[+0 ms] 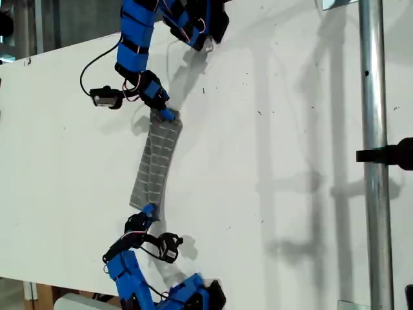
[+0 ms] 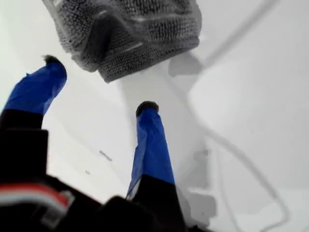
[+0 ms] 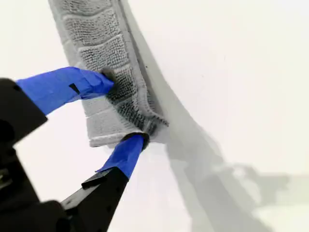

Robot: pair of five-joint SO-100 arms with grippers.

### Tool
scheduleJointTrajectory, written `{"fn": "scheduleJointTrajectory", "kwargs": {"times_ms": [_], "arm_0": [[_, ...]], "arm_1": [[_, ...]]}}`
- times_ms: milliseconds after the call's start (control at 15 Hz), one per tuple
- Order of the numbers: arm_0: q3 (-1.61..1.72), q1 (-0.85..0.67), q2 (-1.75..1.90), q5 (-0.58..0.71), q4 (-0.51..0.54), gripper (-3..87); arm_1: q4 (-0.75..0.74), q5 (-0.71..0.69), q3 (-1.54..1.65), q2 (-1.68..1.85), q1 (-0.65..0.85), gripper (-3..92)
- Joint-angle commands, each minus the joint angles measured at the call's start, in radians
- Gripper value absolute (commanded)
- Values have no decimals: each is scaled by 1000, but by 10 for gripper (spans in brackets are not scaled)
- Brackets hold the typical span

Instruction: Grasp corners of a towel and fold twice.

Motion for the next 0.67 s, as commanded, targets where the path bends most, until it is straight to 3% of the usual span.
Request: {"fn": "scheduleJointTrajectory", "kwargs": {"times_ms": [0,200,400,600], "arm_0": [[150,75,482,-32,44,205],[532,322,1140,-133,15,112],[908,549,1649,-327,17,-23],[1152,692,1784,-399,3,-25]], "arm_1": [[164,107,114,454,34,343],[293,413,285,847,-150,356],[270,693,440,986,-331,382],[212,735,509,965,-249,410]]}}
